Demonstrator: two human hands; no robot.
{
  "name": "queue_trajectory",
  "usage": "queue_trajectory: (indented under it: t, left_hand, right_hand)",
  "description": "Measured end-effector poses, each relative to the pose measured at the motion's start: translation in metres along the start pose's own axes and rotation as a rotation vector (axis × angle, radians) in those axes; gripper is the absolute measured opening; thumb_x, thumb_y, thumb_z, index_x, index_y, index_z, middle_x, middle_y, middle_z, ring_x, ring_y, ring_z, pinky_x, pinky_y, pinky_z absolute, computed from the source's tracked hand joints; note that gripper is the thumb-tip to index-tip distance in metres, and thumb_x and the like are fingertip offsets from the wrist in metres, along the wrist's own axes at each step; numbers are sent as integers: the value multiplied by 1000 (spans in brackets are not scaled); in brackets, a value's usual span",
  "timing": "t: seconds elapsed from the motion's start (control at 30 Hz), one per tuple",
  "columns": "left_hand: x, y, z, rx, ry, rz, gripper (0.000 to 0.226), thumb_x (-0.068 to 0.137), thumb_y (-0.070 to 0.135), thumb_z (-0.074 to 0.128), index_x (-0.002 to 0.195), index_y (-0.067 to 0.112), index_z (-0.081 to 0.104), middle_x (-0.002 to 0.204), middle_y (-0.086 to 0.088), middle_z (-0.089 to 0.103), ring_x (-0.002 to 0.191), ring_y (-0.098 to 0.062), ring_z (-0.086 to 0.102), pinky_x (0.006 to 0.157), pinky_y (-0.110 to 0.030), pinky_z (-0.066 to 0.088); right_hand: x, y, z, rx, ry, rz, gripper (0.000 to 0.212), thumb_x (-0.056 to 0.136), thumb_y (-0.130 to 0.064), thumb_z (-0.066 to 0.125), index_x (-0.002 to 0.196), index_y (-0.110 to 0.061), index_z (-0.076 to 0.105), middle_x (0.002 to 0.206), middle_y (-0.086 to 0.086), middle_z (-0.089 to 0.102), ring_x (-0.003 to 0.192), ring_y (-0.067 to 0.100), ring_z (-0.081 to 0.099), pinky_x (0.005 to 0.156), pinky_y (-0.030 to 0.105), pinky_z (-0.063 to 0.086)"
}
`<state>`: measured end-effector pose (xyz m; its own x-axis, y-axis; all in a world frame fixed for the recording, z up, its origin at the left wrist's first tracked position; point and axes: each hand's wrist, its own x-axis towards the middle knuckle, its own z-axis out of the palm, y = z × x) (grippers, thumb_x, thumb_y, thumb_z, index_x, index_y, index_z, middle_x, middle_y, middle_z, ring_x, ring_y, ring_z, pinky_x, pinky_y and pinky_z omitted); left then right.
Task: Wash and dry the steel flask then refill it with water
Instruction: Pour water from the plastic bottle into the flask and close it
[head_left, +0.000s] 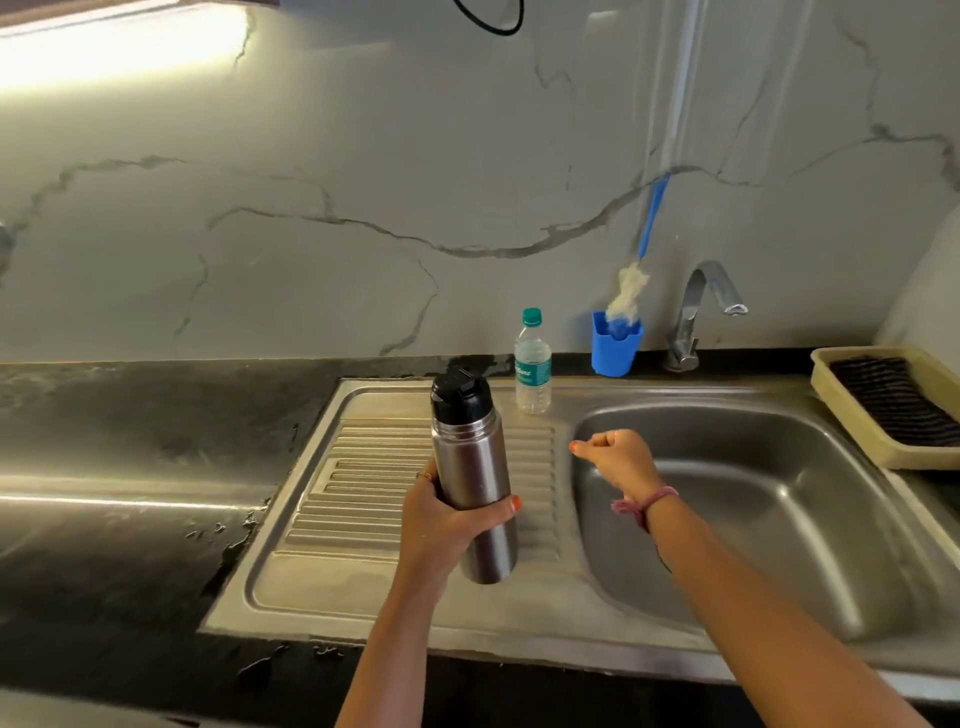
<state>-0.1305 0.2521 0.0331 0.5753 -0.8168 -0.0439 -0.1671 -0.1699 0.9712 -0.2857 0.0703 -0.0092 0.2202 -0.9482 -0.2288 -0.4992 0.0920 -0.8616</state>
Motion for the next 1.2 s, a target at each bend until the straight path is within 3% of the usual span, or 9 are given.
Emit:
queue_trajectory:
  t: [0.03, 0.1, 0.33, 0.47, 0.67, 0.83, 0.97, 1.1, 1.2]
  left_hand:
    - [0, -3, -7, 2, 4, -3, 61, 54, 10, 95, 101, 31, 61, 92, 9, 72, 79, 2, 68, 63, -14, 51]
    - [1, -10, -21, 11, 16, -8, 61, 54, 9, 95, 101, 30, 63, 91, 8, 73, 79, 0, 69, 65, -16, 52]
    - [5, -26, -53, 21, 35, -35, 63, 53, 9, 96, 103, 28, 63, 90, 8, 74, 80, -3, 70, 68, -20, 53]
    - [9, -30, -62, 31, 33, -39, 64, 53, 10, 96, 103, 30, 61, 94, 6, 72, 86, -10, 69, 72, -24, 53]
    - [13, -30, -67, 49, -1, -24, 65, 53, 12, 96, 103, 31, 60, 96, 5, 72, 89, -10, 69, 72, -23, 52]
    - [15, -29, -63, 59, -22, -9, 63, 54, 11, 96, 101, 32, 59, 96, 6, 70, 89, -9, 67, 70, -19, 50]
    - [15, -28, -56, 70, -39, -6, 64, 53, 12, 96, 101, 32, 59, 97, 5, 71, 90, -10, 67, 72, -22, 52]
    - [15, -24, -42, 88, -72, 6, 62, 54, 13, 96, 99, 33, 58, 96, 7, 70, 86, -4, 66, 66, -15, 49]
    - [15, -21, -29, 94, -97, 12, 64, 54, 14, 96, 101, 33, 58, 98, 7, 70, 88, -6, 67, 68, -16, 49]
  right_hand:
    - [-1, 2, 8, -2, -31, -13, 12, 82, -17, 75, 92, -12, 69, 90, 1, 65, 85, 15, 59, 84, 33, 50]
    - [-1, 5, 25, -10, -88, -19, 45, 80, -19, 78, 120, -9, 62, 118, 4, 62, 111, 19, 57, 96, 33, 47]
    - [-17, 8, 72, -46, -343, -88, 87, 70, -29, 85, 143, -13, 39, 144, 5, 45, 130, 22, 45, 106, 35, 41]
    - [-17, 14, 96, -245, -434, -180, 113, 61, -40, 89, 151, -22, 22, 155, 1, 30, 142, 23, 29, 114, 42, 31]
    - [-17, 22, 119, -171, -261, -249, 83, 62, -25, 89, 133, -21, 45, 129, -1, 55, 119, 16, 51, 98, 25, 42]
    - [-17, 25, 106, -49, -181, -250, 72, 63, -24, 89, 123, -21, 49, 118, -4, 54, 111, 14, 53, 85, 15, 40]
    - [-15, 23, 73, 51, -100, -196, 63, 68, -23, 86, 121, -22, 51, 123, 0, 45, 111, 17, 51, 83, 18, 43]
    - [-13, 19, 27, 89, -31, -142, 77, 69, -30, 84, 135, -16, 48, 128, 3, 47, 111, 19, 54, 90, 30, 49]
    - [-19, 4, -14, 73, -11, -154, 78, 70, -30, 85, 136, -21, 45, 124, -2, 51, 109, 17, 54, 83, 25, 49]
